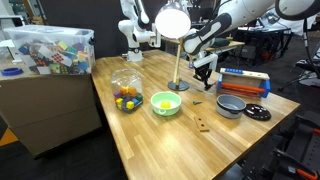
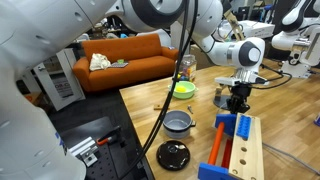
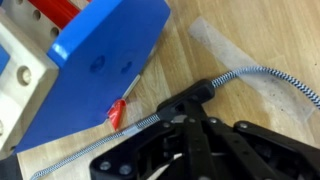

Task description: Turn on the lamp light

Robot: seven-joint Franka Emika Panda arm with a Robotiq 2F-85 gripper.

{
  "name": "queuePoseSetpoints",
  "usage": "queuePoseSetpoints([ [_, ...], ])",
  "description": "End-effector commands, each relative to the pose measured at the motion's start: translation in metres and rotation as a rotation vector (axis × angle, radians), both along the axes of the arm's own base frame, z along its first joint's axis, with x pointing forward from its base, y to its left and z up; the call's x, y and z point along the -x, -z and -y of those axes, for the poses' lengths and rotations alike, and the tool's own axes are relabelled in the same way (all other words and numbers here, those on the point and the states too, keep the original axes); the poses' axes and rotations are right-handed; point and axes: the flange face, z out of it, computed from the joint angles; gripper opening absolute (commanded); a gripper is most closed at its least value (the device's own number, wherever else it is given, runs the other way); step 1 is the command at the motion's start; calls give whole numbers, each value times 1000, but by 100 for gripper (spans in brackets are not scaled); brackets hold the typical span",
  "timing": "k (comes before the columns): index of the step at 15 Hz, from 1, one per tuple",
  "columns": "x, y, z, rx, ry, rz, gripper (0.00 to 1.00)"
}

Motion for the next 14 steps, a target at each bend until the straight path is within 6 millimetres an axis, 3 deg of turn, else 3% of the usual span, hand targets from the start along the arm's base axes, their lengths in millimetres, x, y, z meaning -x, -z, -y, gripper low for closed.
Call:
queuePoseSetpoints([
  [1, -2, 1, -2, -23, 26, -16, 0],
  [7, -5, -5, -1, -12, 28, 9, 0],
  [14, -17, -49, 5, 20, 4, 134, 0],
])
